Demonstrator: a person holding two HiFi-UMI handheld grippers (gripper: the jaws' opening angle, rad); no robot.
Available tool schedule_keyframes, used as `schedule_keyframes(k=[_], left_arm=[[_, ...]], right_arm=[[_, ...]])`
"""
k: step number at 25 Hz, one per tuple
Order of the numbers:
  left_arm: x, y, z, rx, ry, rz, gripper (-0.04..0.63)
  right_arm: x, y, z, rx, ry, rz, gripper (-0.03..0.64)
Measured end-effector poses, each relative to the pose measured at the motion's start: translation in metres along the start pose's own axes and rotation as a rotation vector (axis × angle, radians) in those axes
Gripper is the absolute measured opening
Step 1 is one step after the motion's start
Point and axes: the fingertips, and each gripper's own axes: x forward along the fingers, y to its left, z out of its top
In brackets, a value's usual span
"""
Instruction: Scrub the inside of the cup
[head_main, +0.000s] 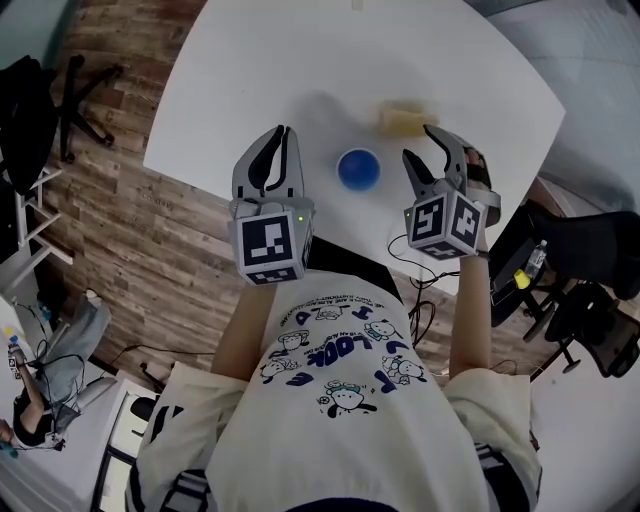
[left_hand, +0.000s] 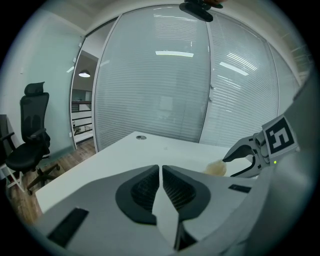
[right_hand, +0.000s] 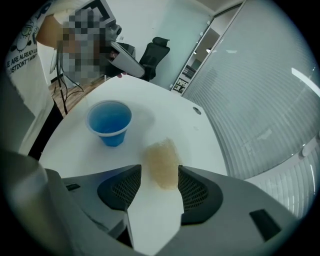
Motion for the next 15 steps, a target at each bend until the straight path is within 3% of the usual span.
schedule_keyframes(k=[5, 15], left_arm=[[0.000, -0.001, -0.005, -0.003, 0.008, -0.004, 0.046], [-0.003, 0.003, -0.011, -0.009, 0.031, 0.018, 0.046]], right_arm=[[0.013, -0.002, -0.011, -0.006, 0.037, -0.005, 0.230], [0.023, -0.021, -0.020, 0.098, 0.001, 0.001, 0.230]])
